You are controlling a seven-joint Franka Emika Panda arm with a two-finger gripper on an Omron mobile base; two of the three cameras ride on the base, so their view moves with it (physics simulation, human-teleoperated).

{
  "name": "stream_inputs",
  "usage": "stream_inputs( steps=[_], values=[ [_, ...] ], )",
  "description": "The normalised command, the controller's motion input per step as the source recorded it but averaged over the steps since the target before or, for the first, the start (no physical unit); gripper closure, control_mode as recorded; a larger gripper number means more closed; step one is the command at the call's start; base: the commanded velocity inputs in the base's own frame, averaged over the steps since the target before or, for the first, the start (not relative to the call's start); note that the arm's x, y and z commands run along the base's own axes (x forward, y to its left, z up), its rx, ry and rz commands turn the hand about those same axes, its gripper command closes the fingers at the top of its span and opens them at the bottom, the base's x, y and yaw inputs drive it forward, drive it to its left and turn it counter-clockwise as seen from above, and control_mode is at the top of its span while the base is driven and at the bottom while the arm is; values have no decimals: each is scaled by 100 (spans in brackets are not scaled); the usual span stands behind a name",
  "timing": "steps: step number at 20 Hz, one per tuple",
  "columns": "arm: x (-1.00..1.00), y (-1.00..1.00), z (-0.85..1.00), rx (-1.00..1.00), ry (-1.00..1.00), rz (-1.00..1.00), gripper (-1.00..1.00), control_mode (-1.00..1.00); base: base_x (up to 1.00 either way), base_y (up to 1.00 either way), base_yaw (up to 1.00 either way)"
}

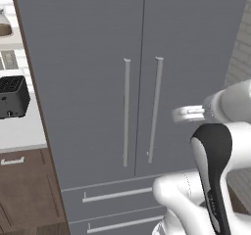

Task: Take the strawberry from the fridge and place it on top of the pancake, located on the dining counter.

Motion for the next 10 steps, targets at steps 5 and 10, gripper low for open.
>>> stream_inputs(
  steps=[5, 10],
  values=[
    [-7, 3, 2, 0, -3, 0, -100, 100, -18, 43, 0],
    [0, 0, 0, 0, 0, 0, -100, 100, -12, 54, 0]
  ],
)
